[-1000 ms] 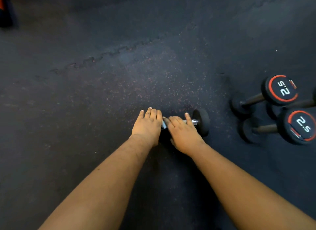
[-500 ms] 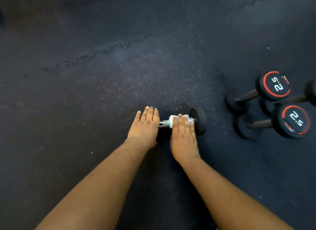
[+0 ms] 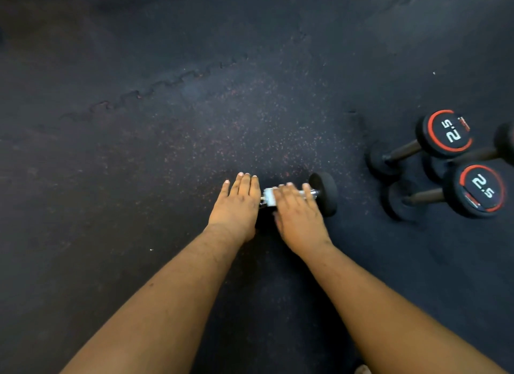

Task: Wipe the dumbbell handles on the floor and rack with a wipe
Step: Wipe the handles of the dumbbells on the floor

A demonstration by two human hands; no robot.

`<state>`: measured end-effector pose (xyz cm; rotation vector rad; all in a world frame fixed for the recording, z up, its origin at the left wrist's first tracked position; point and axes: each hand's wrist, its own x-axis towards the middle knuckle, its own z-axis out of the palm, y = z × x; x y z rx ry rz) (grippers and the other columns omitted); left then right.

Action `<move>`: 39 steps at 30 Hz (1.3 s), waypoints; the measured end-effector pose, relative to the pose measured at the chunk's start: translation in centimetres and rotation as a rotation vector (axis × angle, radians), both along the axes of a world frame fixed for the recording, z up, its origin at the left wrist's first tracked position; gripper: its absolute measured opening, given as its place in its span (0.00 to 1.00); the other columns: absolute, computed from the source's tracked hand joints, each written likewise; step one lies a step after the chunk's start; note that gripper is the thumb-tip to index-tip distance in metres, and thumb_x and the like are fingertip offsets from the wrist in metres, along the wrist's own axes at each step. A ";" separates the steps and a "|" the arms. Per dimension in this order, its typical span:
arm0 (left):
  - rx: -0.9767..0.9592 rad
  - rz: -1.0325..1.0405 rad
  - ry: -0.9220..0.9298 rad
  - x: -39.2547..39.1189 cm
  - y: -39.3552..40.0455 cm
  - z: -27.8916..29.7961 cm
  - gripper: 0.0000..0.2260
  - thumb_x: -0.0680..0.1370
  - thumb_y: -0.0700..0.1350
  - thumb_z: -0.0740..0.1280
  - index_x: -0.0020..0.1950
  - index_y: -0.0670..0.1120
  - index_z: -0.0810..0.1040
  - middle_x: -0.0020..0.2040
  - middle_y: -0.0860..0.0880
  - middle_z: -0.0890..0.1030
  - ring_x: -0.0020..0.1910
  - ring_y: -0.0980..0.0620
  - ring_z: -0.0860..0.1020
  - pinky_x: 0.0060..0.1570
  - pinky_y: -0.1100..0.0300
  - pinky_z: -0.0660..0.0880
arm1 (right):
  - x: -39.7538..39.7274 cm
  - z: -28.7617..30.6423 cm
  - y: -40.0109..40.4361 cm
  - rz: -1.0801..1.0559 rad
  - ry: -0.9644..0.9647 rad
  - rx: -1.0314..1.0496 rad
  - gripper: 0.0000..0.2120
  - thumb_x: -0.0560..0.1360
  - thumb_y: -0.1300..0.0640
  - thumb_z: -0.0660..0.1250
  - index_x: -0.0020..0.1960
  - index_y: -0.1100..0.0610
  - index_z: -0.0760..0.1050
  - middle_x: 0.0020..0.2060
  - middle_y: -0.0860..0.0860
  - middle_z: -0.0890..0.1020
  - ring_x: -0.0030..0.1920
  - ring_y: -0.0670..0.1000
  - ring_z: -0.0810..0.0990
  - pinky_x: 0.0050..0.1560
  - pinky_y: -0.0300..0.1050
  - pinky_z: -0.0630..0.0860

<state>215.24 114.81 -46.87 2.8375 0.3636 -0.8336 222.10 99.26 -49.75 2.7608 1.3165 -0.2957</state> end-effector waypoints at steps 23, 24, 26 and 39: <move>-0.024 0.007 -0.029 -0.4 -0.1 0.0 0.53 0.74 0.55 0.75 0.82 0.40 0.39 0.83 0.40 0.46 0.82 0.43 0.44 0.80 0.44 0.47 | 1.9 0.8 -0.8 -0.156 0.086 -0.069 0.30 0.83 0.65 0.56 0.82 0.61 0.49 0.81 0.58 0.54 0.81 0.56 0.50 0.81 0.51 0.48; -0.024 0.006 -0.027 -0.4 -0.1 0.0 0.53 0.75 0.55 0.75 0.82 0.40 0.39 0.83 0.40 0.46 0.82 0.43 0.44 0.80 0.44 0.47 | 1.9 0.9 -0.6 -0.158 0.070 -0.088 0.30 0.83 0.64 0.56 0.81 0.61 0.50 0.81 0.58 0.55 0.81 0.56 0.52 0.81 0.50 0.48; -0.020 0.009 -0.032 -0.4 0.0 0.2 0.53 0.75 0.55 0.75 0.82 0.40 0.39 0.83 0.40 0.46 0.82 0.43 0.44 0.80 0.44 0.46 | 2.4 1.1 -0.2 -0.153 0.072 -0.097 0.28 0.83 0.64 0.56 0.81 0.60 0.52 0.80 0.57 0.59 0.80 0.55 0.55 0.81 0.49 0.49; -0.073 0.028 -0.016 0.0 0.4 0.2 0.49 0.76 0.46 0.73 0.82 0.41 0.39 0.83 0.41 0.45 0.82 0.44 0.42 0.80 0.43 0.46 | -0.5 0.3 1.6 0.003 0.247 0.126 0.26 0.80 0.60 0.48 0.76 0.57 0.68 0.75 0.54 0.70 0.78 0.56 0.64 0.79 0.60 0.54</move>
